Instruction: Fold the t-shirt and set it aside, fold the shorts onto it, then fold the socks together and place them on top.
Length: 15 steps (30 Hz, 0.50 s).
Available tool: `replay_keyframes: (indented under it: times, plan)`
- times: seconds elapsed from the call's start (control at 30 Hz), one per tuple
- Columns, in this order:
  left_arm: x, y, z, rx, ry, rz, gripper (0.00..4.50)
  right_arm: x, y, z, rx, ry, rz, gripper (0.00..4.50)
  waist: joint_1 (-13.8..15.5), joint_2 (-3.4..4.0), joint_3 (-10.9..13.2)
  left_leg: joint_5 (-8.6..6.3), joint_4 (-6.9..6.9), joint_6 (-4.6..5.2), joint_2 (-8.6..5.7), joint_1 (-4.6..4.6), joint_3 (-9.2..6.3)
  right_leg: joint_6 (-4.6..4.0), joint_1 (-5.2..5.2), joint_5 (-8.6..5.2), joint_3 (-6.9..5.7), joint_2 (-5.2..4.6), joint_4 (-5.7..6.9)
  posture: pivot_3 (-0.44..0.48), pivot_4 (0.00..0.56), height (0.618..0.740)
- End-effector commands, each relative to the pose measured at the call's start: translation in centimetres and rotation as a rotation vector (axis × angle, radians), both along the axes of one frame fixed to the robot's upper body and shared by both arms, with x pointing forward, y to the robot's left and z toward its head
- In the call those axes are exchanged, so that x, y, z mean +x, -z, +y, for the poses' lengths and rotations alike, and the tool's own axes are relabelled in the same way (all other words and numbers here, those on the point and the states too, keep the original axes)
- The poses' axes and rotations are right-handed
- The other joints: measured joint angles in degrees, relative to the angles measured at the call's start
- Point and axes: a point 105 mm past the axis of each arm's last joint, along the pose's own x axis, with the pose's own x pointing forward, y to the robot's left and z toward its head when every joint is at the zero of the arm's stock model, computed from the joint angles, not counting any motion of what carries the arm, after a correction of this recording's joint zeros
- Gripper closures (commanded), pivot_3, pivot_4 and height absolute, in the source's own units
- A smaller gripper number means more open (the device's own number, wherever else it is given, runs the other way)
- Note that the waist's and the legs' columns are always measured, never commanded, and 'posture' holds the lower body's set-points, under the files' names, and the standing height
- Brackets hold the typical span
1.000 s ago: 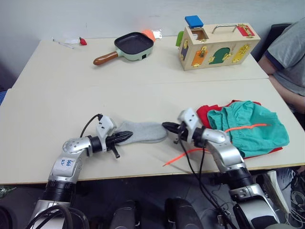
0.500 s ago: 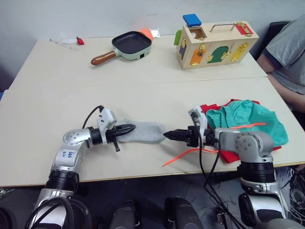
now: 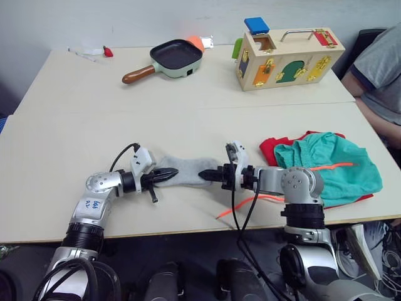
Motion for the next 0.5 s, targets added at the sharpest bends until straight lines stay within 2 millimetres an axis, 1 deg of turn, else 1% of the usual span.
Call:
replay_keyframes:
  times: [0.03,0.13,0.2,0.33,0.4,0.43,0.5]
  plan:
    - [-1.0,0.2,-1.0,-0.002,0.035,0.024,4.50,0.1,-0.9,-2.0,-0.023,0.025,-0.036,4.47,0.13,0.00,0.00,0.00,0.00,0.00,0.00,-0.01,-0.02,0.00,0.00,0.00,-0.01,0.00,0.00,0.000,0.150,0.740]
    - [-1.6,-0.1,-1.9,-0.026,0.042,0.044,4.50,0.1,-1.4,-3.3,-0.055,0.030,-0.054,4.47,0.08,0.00,0.00,0.00,-0.01,0.01,-0.02,-0.03,-0.04,0.00,0.00,0.00,-0.01,-0.01,-0.03,0.000,0.150,0.740]
    - [-1.7,-0.4,-3.2,-0.064,0.044,0.064,4.50,-0.1,-2.1,-4.1,-0.077,0.006,-0.070,4.47,0.15,0.00,0.00,0.00,-0.01,0.02,-0.02,-0.06,-0.04,0.01,0.00,0.00,-0.02,-0.01,-0.06,0.000,0.150,0.740]
    - [-1.9,-0.9,-5.5,-0.075,0.077,0.069,4.50,-0.6,-2.8,-4.6,-0.111,-0.053,-0.083,4.47,0.18,0.00,0.00,0.02,0.02,0.06,-0.02,-0.12,-0.07,0.03,0.00,0.02,-0.06,0.00,-0.12,0.000,0.150,0.740]
    - [-2.0,-2.5,-7.1,-0.106,0.121,0.048,4.50,-0.8,-2.6,-4.8,-0.152,-0.085,-0.083,4.47,-0.25,0.00,0.00,0.02,0.00,0.05,0.00,-0.10,-0.06,0.03,0.00,0.02,-0.06,0.03,-0.13,0.000,0.150,0.740]
    - [-1.9,-3.1,-7.5,-0.119,0.131,0.041,4.50,-0.9,-2.3,-5.0,-0.175,-0.095,-0.080,4.47,0.20,0.03,0.03,0.05,-0.02,0.01,0.03,-0.09,-0.06,0.03,-0.01,0.02,-0.07,0.06,-0.12,0.000,0.150,0.740]
    - [-1.5,-3.3,-7.8,-0.117,0.127,0.039,4.50,-0.9,-1.8,-5.3,-0.200,-0.111,-0.076,4.47,0.35,0.03,0.02,0.11,0.01,0.03,0.00,-0.23,-0.08,0.03,-0.16,0.02,-0.08,0.05,-0.23,0.000,0.150,0.740]
